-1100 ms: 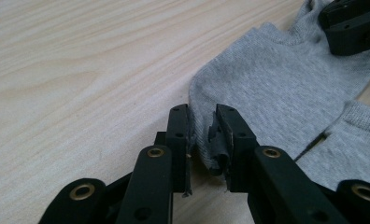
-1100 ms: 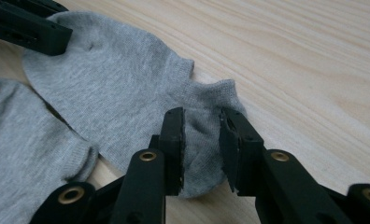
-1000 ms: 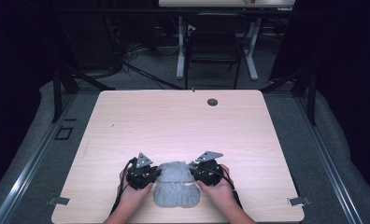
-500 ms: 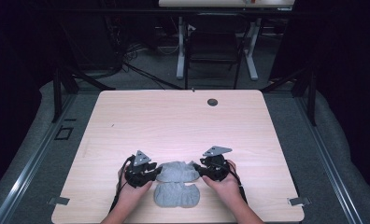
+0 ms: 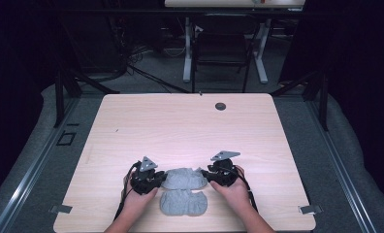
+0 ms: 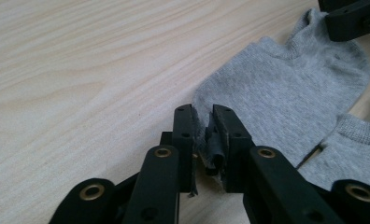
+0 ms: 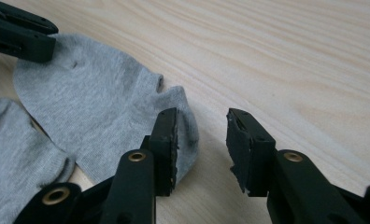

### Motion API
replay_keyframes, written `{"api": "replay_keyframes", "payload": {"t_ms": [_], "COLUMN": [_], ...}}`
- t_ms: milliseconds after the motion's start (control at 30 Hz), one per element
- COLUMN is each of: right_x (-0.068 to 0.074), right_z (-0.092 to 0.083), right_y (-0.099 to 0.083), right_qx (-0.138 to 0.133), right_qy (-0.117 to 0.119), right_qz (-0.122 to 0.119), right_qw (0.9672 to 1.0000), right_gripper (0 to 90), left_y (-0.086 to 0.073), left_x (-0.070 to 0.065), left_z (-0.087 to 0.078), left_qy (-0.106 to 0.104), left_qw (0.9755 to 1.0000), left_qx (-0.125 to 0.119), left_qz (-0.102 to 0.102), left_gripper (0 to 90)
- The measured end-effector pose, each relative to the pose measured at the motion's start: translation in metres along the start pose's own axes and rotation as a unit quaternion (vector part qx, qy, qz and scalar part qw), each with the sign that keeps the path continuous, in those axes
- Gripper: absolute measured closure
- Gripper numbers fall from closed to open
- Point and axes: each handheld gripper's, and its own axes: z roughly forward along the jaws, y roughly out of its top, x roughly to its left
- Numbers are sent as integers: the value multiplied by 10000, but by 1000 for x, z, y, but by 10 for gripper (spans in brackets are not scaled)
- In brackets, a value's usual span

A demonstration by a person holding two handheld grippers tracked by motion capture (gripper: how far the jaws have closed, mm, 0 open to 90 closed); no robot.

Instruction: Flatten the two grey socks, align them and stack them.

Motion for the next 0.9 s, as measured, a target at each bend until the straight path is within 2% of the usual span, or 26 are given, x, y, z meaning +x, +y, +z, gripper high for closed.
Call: {"api": "replay_keyframes", "payload": {"t_ms": [167,233,467,667,767,900], "right_x": [2,3,5,2,0,0], "right_z": [1,1,-4,-7,-8,-6], "right_y": [-3,-3,-3,-4,-2,-1], "right_qx": [47,44,7,-67,-194,-209], "right_qy": [-32,25,-4,20,68,183], "right_qz": [-64,-79,-253,-142,-13,26], "right_qw": [10000,10000,9997,9999,9998,9996], "right_gripper": [772,815,893,896,810,770], "left_y": [0,0,-1,-1,-1,-1], "left_x": [3,4,4,6,5,5], "left_z": [-1,-1,-4,-5,-5,-4], "left_qy": [0,-6,30,29,30,18], "left_qw": [10000,10000,10000,10000,10000,10000], "left_qx": [10,31,-19,-30,-48,-26], "left_qz": [-46,-37,-63,-74,-45,-60], "left_gripper": [858,866,877,878,878,878]}}
